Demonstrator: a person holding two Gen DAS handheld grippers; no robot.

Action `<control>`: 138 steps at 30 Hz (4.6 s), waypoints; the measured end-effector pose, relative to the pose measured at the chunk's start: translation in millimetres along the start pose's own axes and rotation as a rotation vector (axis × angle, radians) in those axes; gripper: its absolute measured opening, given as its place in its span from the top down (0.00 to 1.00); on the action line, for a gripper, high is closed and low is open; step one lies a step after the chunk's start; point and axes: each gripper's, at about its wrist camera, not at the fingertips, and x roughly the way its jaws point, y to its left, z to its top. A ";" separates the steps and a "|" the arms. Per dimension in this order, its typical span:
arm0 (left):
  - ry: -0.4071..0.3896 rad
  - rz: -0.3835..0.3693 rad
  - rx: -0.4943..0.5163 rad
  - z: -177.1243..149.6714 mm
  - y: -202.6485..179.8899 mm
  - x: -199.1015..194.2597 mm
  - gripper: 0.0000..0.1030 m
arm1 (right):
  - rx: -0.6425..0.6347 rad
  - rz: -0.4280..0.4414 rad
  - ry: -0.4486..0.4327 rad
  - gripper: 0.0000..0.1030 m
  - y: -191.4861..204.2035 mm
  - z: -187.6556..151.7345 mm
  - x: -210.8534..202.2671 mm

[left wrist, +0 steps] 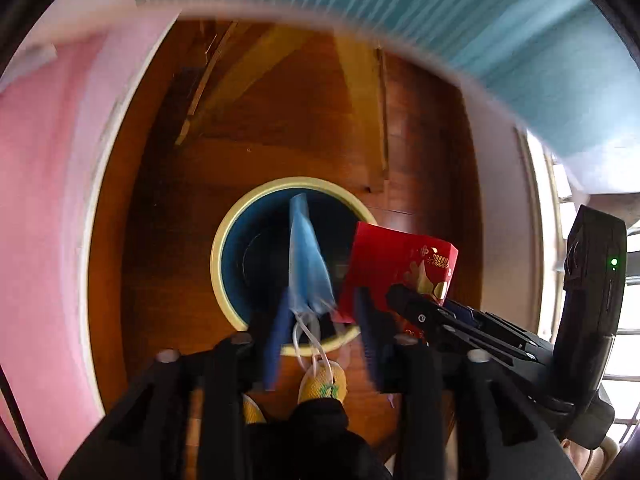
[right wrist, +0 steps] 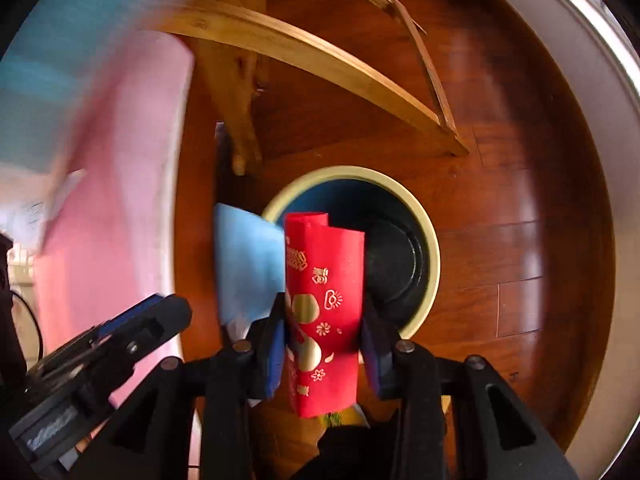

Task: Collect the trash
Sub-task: 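Carry the mask and envelope over the bin and open both tools, then raise both open tools from the bin back toward the table, then grasp the B.Duck juice box with the left tool while the right tool grasps the clear bottle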

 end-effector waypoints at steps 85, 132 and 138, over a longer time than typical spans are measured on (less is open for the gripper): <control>-0.283 0.262 -0.196 149.5 -27.0 -296.9 0.38 | -1.280 -0.639 -0.488 0.54 224.5 108.0 -217.1; -0.013 0.321 0.079 351.8 -67.3 -211.3 0.46 | -0.665 0.034 -0.010 0.59 181.0 300.1 -261.5; -0.002 0.305 0.056 339.7 -80.4 -209.6 0.46 | -0.767 -0.039 0.025 0.58 194.4 292.4 -259.8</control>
